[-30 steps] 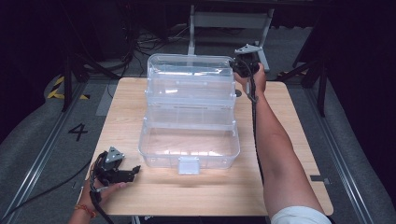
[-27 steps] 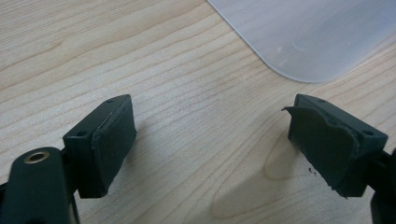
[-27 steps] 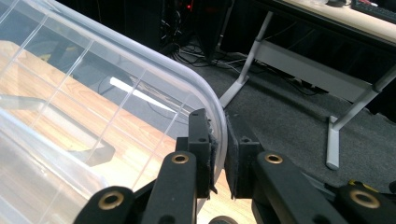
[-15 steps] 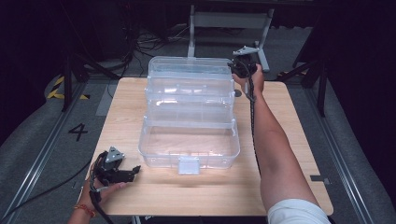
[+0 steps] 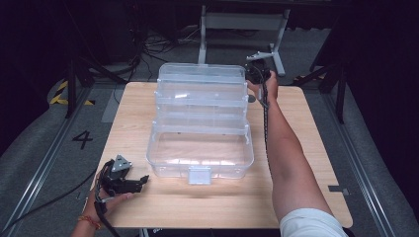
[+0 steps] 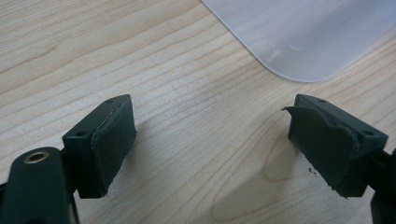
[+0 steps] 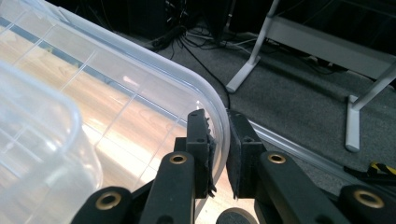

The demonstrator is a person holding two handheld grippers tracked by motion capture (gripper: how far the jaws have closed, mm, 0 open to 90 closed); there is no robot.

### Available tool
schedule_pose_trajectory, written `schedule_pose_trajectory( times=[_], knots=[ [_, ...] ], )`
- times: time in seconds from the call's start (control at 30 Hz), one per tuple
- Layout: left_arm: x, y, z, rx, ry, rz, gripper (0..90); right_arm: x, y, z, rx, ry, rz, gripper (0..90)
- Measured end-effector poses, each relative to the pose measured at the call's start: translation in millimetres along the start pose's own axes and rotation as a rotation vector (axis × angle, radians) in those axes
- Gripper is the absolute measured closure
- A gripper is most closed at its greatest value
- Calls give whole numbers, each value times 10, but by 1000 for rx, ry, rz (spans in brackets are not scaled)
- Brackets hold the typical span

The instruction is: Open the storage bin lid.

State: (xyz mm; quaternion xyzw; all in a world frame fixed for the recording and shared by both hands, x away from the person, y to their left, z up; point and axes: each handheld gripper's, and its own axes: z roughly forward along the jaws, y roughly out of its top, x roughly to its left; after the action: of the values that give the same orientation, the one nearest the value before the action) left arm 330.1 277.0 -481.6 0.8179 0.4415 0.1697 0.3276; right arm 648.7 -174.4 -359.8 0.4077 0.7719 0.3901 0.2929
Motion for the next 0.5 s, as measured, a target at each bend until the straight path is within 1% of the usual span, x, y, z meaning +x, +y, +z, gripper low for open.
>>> schedule_pose_trajectory(
  times=[0.07, 0.23, 0.33, 0.37, 0.43, 0.5],
  knots=[
    [0, 0, 0, 0, 0, 0, 155, 2, -17, 35, 22, 2, -3, 805],
    [2, 0, -1, 2, 0, 3, 155, -3, -51, 78, 46, 6, 1, 795],
    [4, 1, -2, 3, 0, 6, 155, -15, -88, 106, 82, 15, -7, 787],
    [5, 1, -1, 2, 2, 8, 155, -18, -104, 110, 85, 15, -8, 783],
    [2, 0, 2, -3, 2, 4, 155, -42, -131, 96, 66, 34, 15, 782],
    [4, 1, -1, 2, 2, 7, 155, -38, -134, 87, 69, 32, 13, 781]
  ],
)
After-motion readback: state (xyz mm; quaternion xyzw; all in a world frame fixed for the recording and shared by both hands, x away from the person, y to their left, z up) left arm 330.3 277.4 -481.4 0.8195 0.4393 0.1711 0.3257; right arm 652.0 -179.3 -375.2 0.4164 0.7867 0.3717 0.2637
